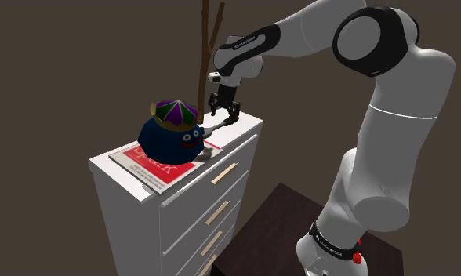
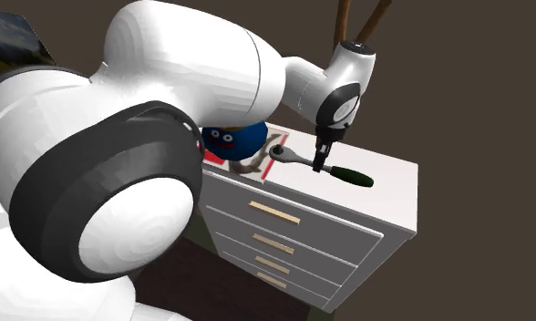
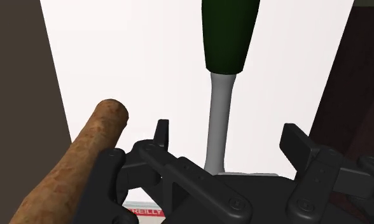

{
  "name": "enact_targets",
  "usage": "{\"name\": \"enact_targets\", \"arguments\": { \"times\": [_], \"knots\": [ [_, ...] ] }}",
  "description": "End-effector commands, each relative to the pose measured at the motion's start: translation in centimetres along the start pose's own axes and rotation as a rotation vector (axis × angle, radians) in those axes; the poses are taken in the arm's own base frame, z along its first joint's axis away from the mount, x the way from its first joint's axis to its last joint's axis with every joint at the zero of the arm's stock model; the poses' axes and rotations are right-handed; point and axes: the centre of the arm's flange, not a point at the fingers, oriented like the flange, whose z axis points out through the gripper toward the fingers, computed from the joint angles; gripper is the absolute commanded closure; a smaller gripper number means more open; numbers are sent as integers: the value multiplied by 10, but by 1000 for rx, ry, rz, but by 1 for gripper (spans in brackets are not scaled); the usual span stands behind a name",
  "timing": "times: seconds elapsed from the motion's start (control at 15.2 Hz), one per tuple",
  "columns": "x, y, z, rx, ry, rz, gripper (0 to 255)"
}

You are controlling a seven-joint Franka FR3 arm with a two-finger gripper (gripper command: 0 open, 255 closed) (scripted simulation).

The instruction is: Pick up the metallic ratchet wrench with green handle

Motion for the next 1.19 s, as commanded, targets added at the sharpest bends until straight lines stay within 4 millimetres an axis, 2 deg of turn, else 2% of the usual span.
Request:
{"name": "enact_targets", "arguments": {
  "times": [0.0,0.2,0.33,0.4,0.99,1.12],
  "knots": [
    [-1,1,10,-1,1,-6,0],
    [-2,0,26,-1,1,-6,0],
    [-2,0,29,-1,1,-6,0],
    [-3,0,29,-1,1,-6,255],
    [-2,0,29,-1,1,-6,255],
    [-1,1,19,-1,1,-6,255]
  ]
}}
